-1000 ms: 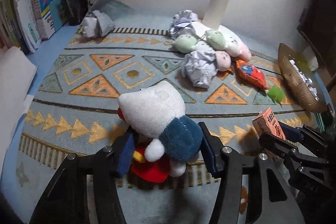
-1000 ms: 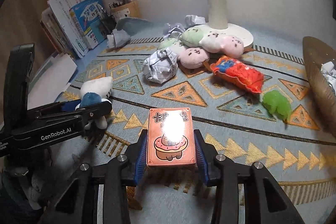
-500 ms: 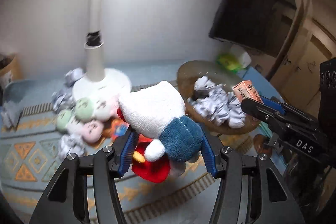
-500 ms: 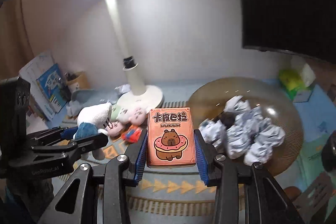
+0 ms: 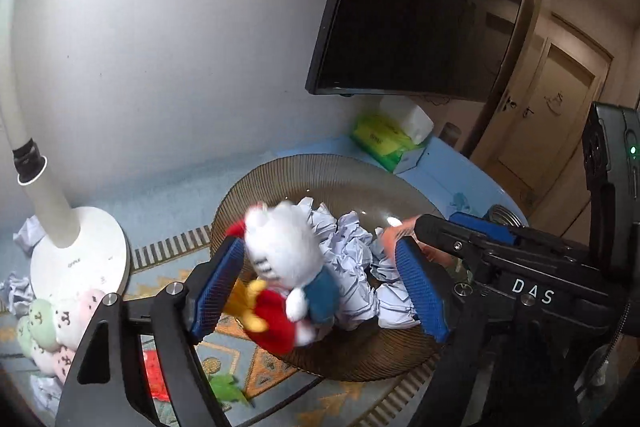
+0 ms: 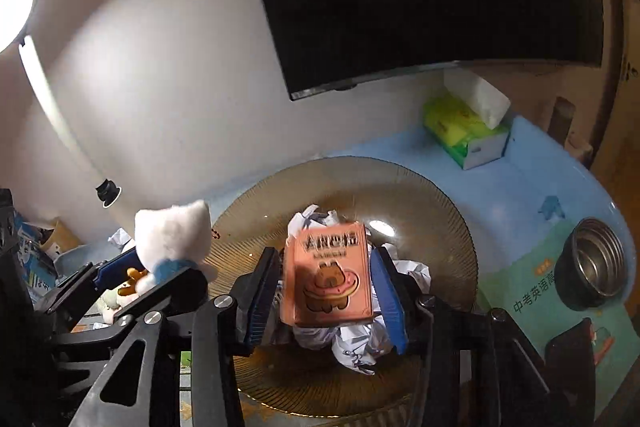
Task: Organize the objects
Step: 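Carry the white plush and orange box to the glass bowl and release both, then move both grippers back toward the red snack bag and paper ball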
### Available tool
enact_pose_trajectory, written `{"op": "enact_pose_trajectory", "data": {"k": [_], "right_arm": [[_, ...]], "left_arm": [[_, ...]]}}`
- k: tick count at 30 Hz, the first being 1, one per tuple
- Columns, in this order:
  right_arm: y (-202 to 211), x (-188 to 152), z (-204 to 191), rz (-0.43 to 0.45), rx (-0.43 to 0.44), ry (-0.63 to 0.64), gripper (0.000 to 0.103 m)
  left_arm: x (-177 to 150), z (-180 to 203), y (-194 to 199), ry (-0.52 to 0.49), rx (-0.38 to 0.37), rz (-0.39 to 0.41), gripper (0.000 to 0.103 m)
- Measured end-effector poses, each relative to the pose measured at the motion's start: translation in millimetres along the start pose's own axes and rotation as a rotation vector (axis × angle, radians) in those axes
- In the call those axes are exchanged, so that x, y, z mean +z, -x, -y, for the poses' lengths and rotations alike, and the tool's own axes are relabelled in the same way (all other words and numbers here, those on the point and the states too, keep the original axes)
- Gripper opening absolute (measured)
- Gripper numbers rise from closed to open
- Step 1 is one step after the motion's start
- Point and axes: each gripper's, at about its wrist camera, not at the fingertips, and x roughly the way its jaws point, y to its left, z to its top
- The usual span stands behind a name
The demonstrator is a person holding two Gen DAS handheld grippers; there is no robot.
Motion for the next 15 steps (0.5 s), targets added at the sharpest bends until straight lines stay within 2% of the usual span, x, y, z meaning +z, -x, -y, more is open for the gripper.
{"op": "enact_pose_trajectory", "data": {"k": [7, 14, 15], "right_arm": [[2.1, -16.2, -1.7, -0.005, 0.037, 0.016, 0.046], [18.4, -28.5, -46.0, 0.008, 0.117, 0.107, 0.046], [22.0, -31.1, -54.9, 0.010, 0.130, 0.128, 0.046]], "left_arm": [[-14.9, -25.7, 25.9, 0.072, -0.002, -0.001, 0.078], [-37.8, -42.5, 86.2, 0.091, 0.058, 0.069, 0.078], [-45.4, -47.6, 99.7, 0.094, 0.063, 0.087, 0.083]]}}
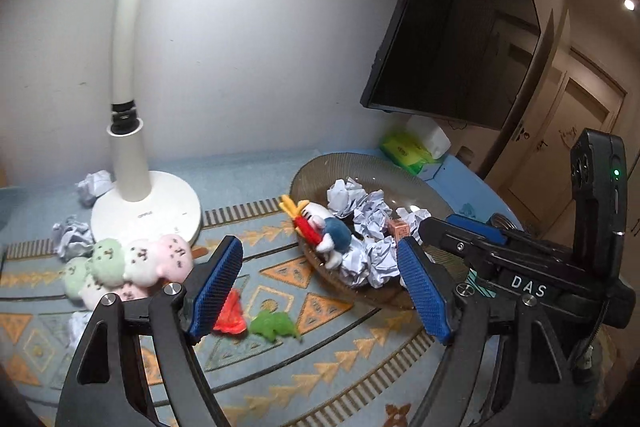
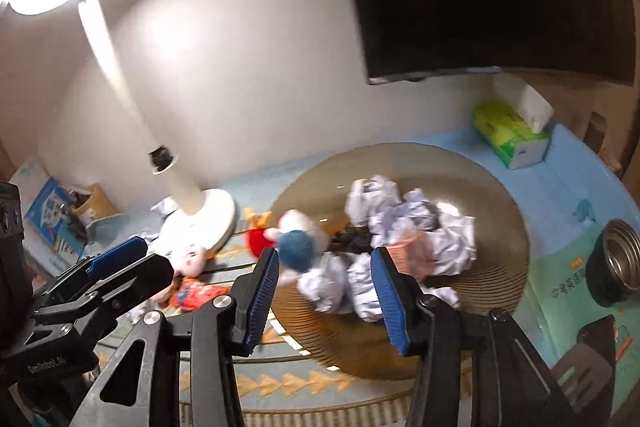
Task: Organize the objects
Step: 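Move both grippers back toward the red snack bag and paper ball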
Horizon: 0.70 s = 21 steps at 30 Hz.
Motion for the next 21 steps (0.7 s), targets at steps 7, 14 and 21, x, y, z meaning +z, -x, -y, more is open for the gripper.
{"op": "enact_pose_trajectory", "data": {"k": [7, 14, 21], "right_arm": [[-2.5, -26.4, -68.8, -0.010, 0.135, 0.127, 0.057], [-45.8, -80.8, -119.8, -0.045, 0.151, 0.189, 0.057], [-77.5, -108.4, -121.7, -0.063, 0.142, 0.184, 0.057]], "left_arm": [[-54.7, -82.5, 80.9, 0.167, 0.221, 0.115, 0.097], [-120.9, -151.3, 85.8, 0.334, 0.420, 0.080, 0.096], [-135.4, -157.7, 77.9, 0.307, 0.464, 0.058, 0.096]]}}
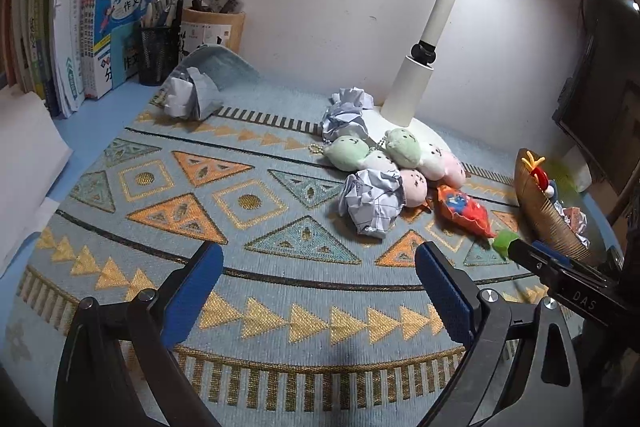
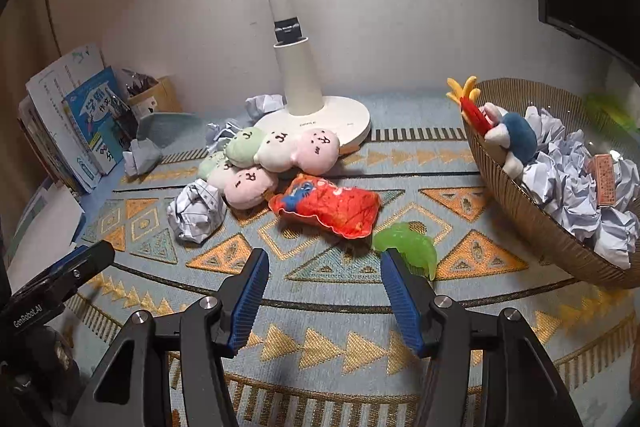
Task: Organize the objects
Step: 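Move both grippers back toward the red snack bag and paper ball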
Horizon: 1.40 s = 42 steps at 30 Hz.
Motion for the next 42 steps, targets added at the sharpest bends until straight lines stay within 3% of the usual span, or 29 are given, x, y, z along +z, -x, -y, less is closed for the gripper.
{"op": "enact_pose_trajectory", "data": {"k": [4, 13, 15, 19, 22, 26, 32, 42], "right_arm": [[-13.0, 1.2, 12.0, -0.051, 0.016, -0.044, 0.057], [-10.3, 2.2, 10.2, -0.049, 0.037, -0.037, 0.057], [-12.5, 5.0, 8.2, -0.068, 0.076, -0.026, 0.057], [-16.8, 19.6, -9.4, -0.097, 0.072, 0.107, 0.057], [-19.6, 35.6, -18.9, -0.103, 0.094, 0.205, 0.057], [-35.8, 49.3, -12.0, -0.116, 0.078, 0.222, 0.057], [-55.0, 52.6, 5.8, -0.119, 0.101, 0.161, 0.057], [-71.1, 45.0, 16.2, -0.157, 0.150, 0.119, 0.059]], "left_arm": [[-1.0, 1.7, -5.5, -0.004, -0.009, -0.036, 0.096], [-2.3, 5.2, -7.3, -0.017, 0.015, -0.056, 0.097], [-0.3, 8.4, -8.3, -0.029, 0.022, -0.064, 0.097], [16.1, 16.1, -11.6, -0.049, 0.025, -0.072, 0.097], [29.9, 27.9, -10.4, -0.093, 0.029, -0.027, 0.097], [34.4, 42.1, -25.4, -0.137, 0.073, -0.036, 0.097], [26.4, 36.4, -44.5, -0.095, 0.086, -0.036, 0.097], [28.3, 11.5, -55.8, 0.021, -0.012, -0.101, 0.097]]}}
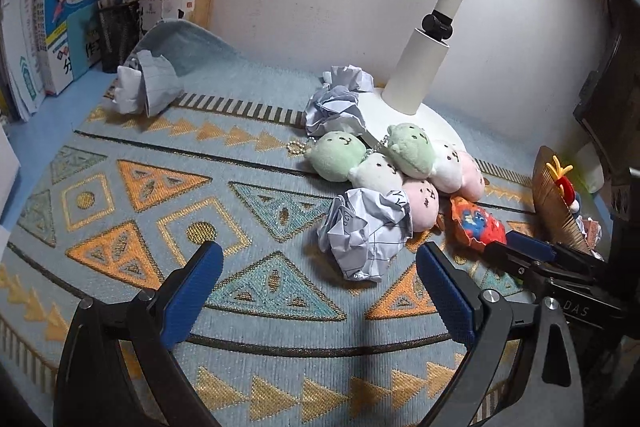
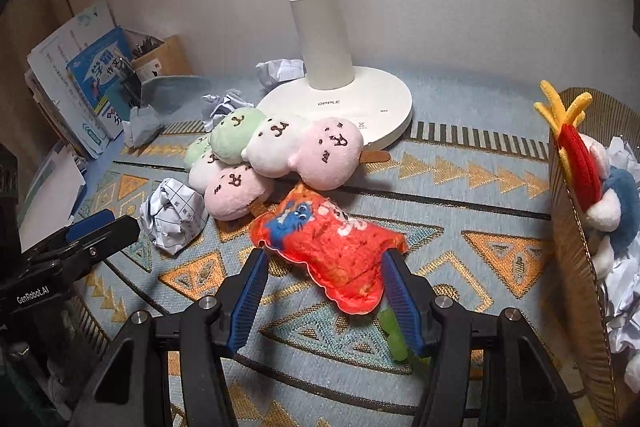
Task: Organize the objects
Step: 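Grasp the paper ball with the left gripper while the right grasps the red snack bag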
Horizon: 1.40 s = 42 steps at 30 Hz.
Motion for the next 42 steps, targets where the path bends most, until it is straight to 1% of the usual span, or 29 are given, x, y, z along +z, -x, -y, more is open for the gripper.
{"op": "enact_pose_trajectory", "data": {"k": [3, 5, 6, 9, 10, 14, 17, 19, 20, 22, 25, 30, 31, 33, 35, 36, 38, 39, 40, 41, 42], "right_arm": [[-1.7, 1.5, -0.2, -0.010, 0.024, 0.007, 0.065], [-3.4, 2.9, -3.1, -0.021, 0.017, 0.039, 0.066], [-5.0, 4.6, -5.3, -0.028, 0.003, 0.069, 0.066], [-11.8, 11.8, -10.7, -0.053, -0.019, 0.141, 0.068], [-14.3, 14.6, -10.9, -0.057, -0.019, 0.156, 0.070], [-22.1, 24.7, -4.1, -0.065, -0.018, 0.147, 0.071], [-18.0, 26.5, -1.4, -0.050, -0.009, 0.126, 0.071], [-19.4, 26.0, -1.0, -0.054, -0.024, 0.125, 0.079], [-22.7, 25.3, -0.5, -0.067, -0.021, 0.121, 0.079], [-29.2, 21.1, -2.5, -0.102, 0.011, 0.124, 0.079], [-32.1, 14.3, -16.8, -0.101, -0.039, 0.186, 0.080], [-27.5, 2.7, -38.7, -0.138, 0.000, 0.189, 0.080], [-25.5, -0.1, -44.9, -0.137, -0.006, 0.210, 0.079], [-24.6, -1.9, -52.3, -0.117, -0.058, 0.239, 0.079], [-31.4, 3.5, -47.1, -0.109, -0.094, 0.208, 0.079], [-37.8, 7.4, -40.6, -0.120, -0.094, 0.174, 0.079], [-39.6, 11.5, -37.3, -0.104, -0.094, 0.166, 0.074], [-38.2, 11.7, -39.3, -0.097, -0.098, 0.176, 0.060], [-35.7, 11.3, -42.2, -0.090, -0.084, 0.185, 0.050], [-33.0, 10.0, -45.9, -0.081, -0.092, 0.196, 0.049], [-31.6, 8.2, -48.7, -0.080, -0.109, 0.204, 0.046]], "left_arm": [[-0.8, -1.3, -2.5, 0.005, -0.049, -0.023, 0.097], [-2.4, 3.8, -9.3, -0.023, -0.106, -0.079, 0.097], [-3.5, 7.2, -10.9, -0.036, -0.111, -0.092, 0.097], [-5.3, 18.6, -8.5, -0.085, -0.063, -0.068, 0.097], [-4.7, 22.2, -10.5, -0.100, -0.044, -0.072, 0.097], [1.2, 31.1, -28.1, -0.112, 0.034, -0.117, 0.097], [6.7, 33.4, -37.3, -0.097, 0.034, -0.126, 0.095], [8.7, 37.2, -42.9, -0.108, 0.059, -0.121, 0.085], [8.4, 37.7, -43.4, -0.118, 0.063, -0.120, 0.083], [8.1, 40.1, -43.4, -0.132, 0.061, -0.116, 0.075], [9.1, 39.1, -44.3, -0.124, 0.060, -0.111, 0.071], [9.1, 36.1, -42.0, -0.105, 0.045, -0.107, 0.071], [8.8, 33.7, -40.5, -0.108, 0.048, -0.107, 0.071], [8.0, 33.8, -40.5, -0.122, 0.064, -0.106, 0.071], [7.6, 34.3, -40.4, -0.131, 0.075, -0.105, 0.071], [8.3, 35.2, -40.7, -0.127, 0.077, -0.100, 0.070], [9.7, 34.4, -41.3, -0.118, 0.084, -0.102, 0.069], [9.8, 34.5, -40.4, -0.122, 0.095, -0.100, 0.066], [8.3, 35.6, -39.4, -0.129, 0.109, -0.095, 0.052], [7.5, 37.6, -38.0, -0.146, 0.121, -0.092, 0.045], [5.8, 40.7, -37.3, -0.161, 0.125, -0.091, 0.043]]}}
